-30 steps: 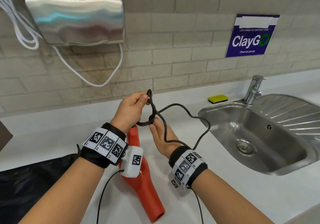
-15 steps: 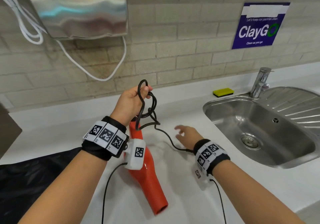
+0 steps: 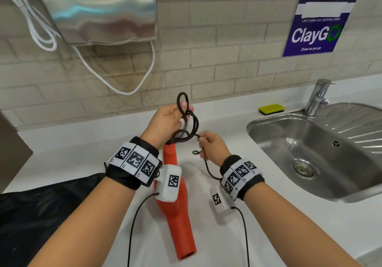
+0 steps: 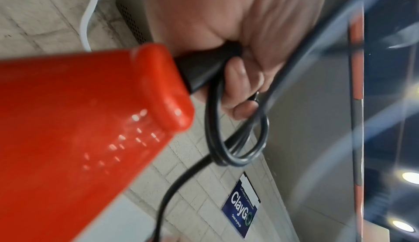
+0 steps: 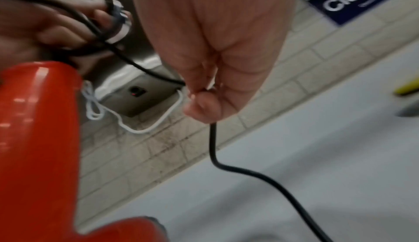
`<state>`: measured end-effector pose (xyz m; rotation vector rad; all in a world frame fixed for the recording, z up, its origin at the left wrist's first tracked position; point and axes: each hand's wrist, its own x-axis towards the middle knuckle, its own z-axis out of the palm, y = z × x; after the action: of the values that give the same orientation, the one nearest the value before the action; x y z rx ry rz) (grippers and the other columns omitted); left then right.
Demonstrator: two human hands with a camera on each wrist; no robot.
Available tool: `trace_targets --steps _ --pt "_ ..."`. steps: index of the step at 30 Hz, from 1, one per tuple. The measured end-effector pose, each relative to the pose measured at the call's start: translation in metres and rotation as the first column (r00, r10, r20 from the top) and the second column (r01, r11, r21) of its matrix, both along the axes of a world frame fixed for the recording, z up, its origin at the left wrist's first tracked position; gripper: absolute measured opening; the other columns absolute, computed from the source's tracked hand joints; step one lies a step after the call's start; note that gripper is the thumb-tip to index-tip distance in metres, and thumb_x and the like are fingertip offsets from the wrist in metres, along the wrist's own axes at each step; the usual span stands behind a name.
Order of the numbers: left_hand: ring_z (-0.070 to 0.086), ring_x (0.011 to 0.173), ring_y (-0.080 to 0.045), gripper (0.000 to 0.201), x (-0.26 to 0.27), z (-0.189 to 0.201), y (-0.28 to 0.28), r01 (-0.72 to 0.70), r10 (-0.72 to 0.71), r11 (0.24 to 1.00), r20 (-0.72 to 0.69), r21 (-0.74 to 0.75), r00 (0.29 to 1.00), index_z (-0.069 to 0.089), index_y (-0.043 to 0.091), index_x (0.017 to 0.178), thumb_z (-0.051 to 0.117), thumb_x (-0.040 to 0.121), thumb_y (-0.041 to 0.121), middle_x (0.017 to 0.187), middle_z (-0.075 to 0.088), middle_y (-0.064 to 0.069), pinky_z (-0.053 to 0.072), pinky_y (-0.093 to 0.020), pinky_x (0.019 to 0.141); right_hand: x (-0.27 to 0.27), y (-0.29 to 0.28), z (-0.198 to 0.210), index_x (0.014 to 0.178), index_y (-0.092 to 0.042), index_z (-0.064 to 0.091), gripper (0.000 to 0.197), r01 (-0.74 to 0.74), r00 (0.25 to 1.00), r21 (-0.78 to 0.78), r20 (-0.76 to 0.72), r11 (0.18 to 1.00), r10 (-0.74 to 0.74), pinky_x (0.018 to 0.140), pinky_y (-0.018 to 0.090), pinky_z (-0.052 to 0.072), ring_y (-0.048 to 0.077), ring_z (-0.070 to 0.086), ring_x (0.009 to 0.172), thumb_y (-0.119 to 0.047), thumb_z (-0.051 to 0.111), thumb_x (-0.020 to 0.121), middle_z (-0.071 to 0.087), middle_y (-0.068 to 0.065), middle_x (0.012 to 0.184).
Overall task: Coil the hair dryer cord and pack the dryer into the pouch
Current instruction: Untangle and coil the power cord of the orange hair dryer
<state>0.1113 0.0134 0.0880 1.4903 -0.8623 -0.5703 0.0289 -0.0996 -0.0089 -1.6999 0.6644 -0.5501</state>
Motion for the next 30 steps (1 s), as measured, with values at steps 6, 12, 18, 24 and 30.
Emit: trace_targets --steps 6,12,18,24,30 --pt "0.021 0.031 0.0 0.033 0.005 0.0 0.006 0.026 -0.028 0.998 -0.042 -0.059 0.999 0.062 0.017 0.085 0.035 0.099 0.028 0.064 0.052 0.005 0.016 -0.015 0.035 -0.026 -0.036 -0.034 0.091 -0.014 0.049 0.01 -0.043 0.813 -0.104 -0.581 0.994 -0.026 0.042 0.018 0.043 0.011 0.047 0.054 -0.006 0.042 0.092 0.046 -0.002 0.066" --pt "0.021 0.032 0.0 0.036 0.003 0.0 0.009 0.019 -0.025 0.997 -0.076 -0.077 0.997 0.063 0.016 0.083 0.035 0.098 0.033 0.05 0.053 0.012 0.015 -0.015 0.036 -0.029 -0.043 -0.017 0.122 -0.004 0.054 0.033 0.064 0.849 -0.041 -0.523 0.997 -0.076 0.035 0.012 0.042 0.011 0.057 0.049 -0.004 0.044 0.09 0.06 0.013 0.097" --pt "0.027 0.03 -0.002 0.024 0.005 -0.002 0.007 -0.027 0.031 0.998 0.077 -0.058 0.997 0.067 0.014 0.093 0.047 0.094 0.027 0.06 0.055 0.003 0.023 -0.012 0.034 -0.016 0.011 0.076 0.101 -0.008 0.064 0.023 0.147 0.969 -0.162 0.224 0.976 -0.108 0.044 0.007 0.038 0.008 0.05 0.062 -0.017 0.043 0.095 0.057 -0.003 0.082" --pt "0.042 0.031 0.005 0.024 -0.002 0.002 0.009 -0.057 0.063 0.998 0.256 -0.031 0.965 0.063 0.01 0.085 0.045 0.096 0.02 0.031 0.046 0.017 0.028 -0.005 0.04 -0.011 0.035 0.115 0.084 -0.002 0.065 0.023 0.023 0.972 -0.129 0.235 0.991 0.008 0.053 0.017 0.042 0.0 0.051 0.049 -0.023 0.057 0.089 0.058 -0.001 0.065" --pt "0.031 0.027 -0.002 0.031 0.002 0.003 0.013 -0.034 0.035 0.999 0.205 -0.01 0.978 0.066 0.012 0.092 0.04 0.097 0.028 0.032 0.046 0.014 0.026 -0.01 0.035 -0.014 0.034 0.098 0.093 -0.001 0.065 0.016 -0.067 0.93 -0.021 0.362 0.998 0.07 0.068 0.016 0.051 0.014 0.063 0.07 0.003 0.066 0.078 0.065 0.01 0.079"
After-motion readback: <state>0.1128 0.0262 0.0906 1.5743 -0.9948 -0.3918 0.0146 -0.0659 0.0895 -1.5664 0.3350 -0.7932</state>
